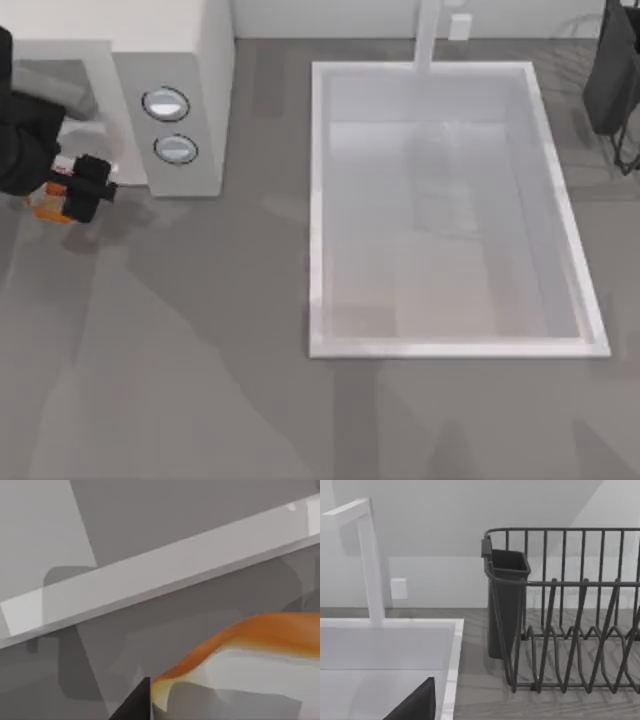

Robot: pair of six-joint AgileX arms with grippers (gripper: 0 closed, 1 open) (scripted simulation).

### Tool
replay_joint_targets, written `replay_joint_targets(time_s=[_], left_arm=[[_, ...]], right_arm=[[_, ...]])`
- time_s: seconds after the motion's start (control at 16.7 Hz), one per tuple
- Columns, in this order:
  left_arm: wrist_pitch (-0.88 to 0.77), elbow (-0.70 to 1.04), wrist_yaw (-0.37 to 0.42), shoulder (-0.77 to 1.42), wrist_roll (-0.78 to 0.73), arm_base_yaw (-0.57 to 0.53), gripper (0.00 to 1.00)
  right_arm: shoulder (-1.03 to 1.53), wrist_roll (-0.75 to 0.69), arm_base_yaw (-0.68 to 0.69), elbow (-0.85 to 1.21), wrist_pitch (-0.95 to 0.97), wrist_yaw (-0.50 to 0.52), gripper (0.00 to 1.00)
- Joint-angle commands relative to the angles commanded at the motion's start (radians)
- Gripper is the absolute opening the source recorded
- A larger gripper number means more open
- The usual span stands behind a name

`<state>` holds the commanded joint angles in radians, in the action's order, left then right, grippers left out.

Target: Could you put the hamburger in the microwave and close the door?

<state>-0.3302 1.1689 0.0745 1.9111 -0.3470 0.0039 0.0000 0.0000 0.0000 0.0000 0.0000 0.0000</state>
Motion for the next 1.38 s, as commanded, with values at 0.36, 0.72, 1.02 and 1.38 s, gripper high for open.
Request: replay_joint_targets(time_s=[0.36, 0.72, 1.02, 1.38], left_arm=[[0.570, -0.081, 0.034, 0.131, 0.144, 0.062, 0.00], [1.041, -0.161, 0.065, 0.221, 0.254, 0.104, 0.00], [1.151, -0.189, 0.075, 0.244, 0.284, 0.114, 0.00], [1.141, -0.174, 0.074, 0.253, 0.281, 0.106, 0.00]], right_arm=[[0.000, 0.000, 0.000, 0.000, 0.000, 0.000, 1.00], [0.000, 0.000, 0.000, 0.000, 0.000, 0.000, 1.00], [0.000, 0.000, 0.000, 0.000, 0.000, 0.000, 1.00], [0.000, 0.000, 0.000, 0.000, 0.000, 0.000, 1.00]])
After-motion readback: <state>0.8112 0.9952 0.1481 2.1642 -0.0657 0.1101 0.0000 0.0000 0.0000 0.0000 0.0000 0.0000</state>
